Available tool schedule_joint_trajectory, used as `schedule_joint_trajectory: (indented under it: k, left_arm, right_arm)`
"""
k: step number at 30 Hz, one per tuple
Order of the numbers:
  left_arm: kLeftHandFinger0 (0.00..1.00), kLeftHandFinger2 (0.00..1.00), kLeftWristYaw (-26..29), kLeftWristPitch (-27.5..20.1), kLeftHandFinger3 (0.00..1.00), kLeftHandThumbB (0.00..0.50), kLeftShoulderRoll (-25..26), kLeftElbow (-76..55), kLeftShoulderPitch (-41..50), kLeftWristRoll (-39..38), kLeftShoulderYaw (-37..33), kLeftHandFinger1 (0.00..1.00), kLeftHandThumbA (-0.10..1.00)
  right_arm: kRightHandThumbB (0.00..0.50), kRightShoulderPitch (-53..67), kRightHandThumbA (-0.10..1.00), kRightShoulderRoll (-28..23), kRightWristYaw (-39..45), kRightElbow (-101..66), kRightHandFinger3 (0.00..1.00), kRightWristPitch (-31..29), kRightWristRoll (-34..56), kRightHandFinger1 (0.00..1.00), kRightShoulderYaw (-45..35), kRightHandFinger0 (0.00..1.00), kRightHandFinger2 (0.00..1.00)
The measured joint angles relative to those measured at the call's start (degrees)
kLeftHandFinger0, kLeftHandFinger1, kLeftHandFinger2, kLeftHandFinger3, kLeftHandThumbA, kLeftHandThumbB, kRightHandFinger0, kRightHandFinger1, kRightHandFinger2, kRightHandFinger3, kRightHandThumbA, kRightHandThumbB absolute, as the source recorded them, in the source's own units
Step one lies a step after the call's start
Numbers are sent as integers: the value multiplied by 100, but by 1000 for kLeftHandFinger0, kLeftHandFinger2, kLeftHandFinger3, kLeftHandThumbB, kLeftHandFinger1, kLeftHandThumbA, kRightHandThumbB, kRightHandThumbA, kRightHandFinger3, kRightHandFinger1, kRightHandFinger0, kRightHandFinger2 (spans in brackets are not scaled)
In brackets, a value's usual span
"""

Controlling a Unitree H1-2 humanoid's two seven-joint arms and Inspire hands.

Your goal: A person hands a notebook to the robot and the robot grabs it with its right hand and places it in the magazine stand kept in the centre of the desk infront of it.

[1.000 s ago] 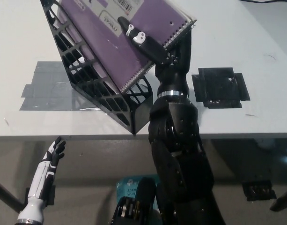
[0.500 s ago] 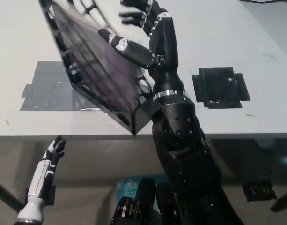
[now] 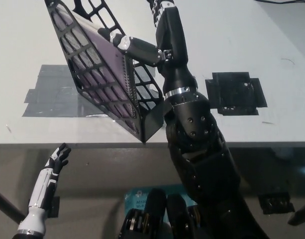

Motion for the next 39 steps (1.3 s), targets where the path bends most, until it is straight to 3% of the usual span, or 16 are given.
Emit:
schedule_joint_trajectory:
  k: [7,13,22,29,30,32,35,39]
  left_arm:
    - [1000,1000,18,-15,1000,500,42,2,-105,58,7,1000,1000]
    - [1000,1000,49,-22,1000,500,69,26,-128,127,7,1000,1000]
    - [1000,1000,83,-31,1000,500,62,32,-121,204,8,1000,1000]
    - [1000,1000,100,-37,1000,500,61,33,39,299,-23,1000,1000]
    - [999,1000,100,-37,1000,500,61,33,39,299,-23,1000,1000]
    - [991,1000,99,-37,1000,500,44,31,226,301,-38,1000,1000]
    - [984,1000,99,-37,1000,500,31,30,379,298,-48,1000,1000]
    - [984,1000,99,-37,1000,500,21,-4,545,301,-121,1000,1000]
  right_arm:
    - [369,-40,1000,-186,156,-850,1000,169,-8,1000,-129,1000,1000]
    - [391,38,1000,-582,343,-1975,1000,324,-12,1000,-197,1000,1000]
    - [394,1246,1000,-1479,780,-3793,1000,625,175,1000,-472,1000,1000]
    - [241,2865,1000,-1826,1056,-4063,1000,615,398,1000,-522,1000,1000]
    - [180,2865,1000,-1826,1056,-4063,1000,615,398,1000,-522,1000,1000]
    - [234,3506,1000,-1912,1193,-3815,1000,515,474,1000,-510,1000,1000]
    - [192,3935,1000,-1950,1295,-3537,1000,433,506,1000,-504,1000,1000]
    - [203,4360,1000,-2017,1430,-2839,1000,240,491,1000,-460,1000,1000]
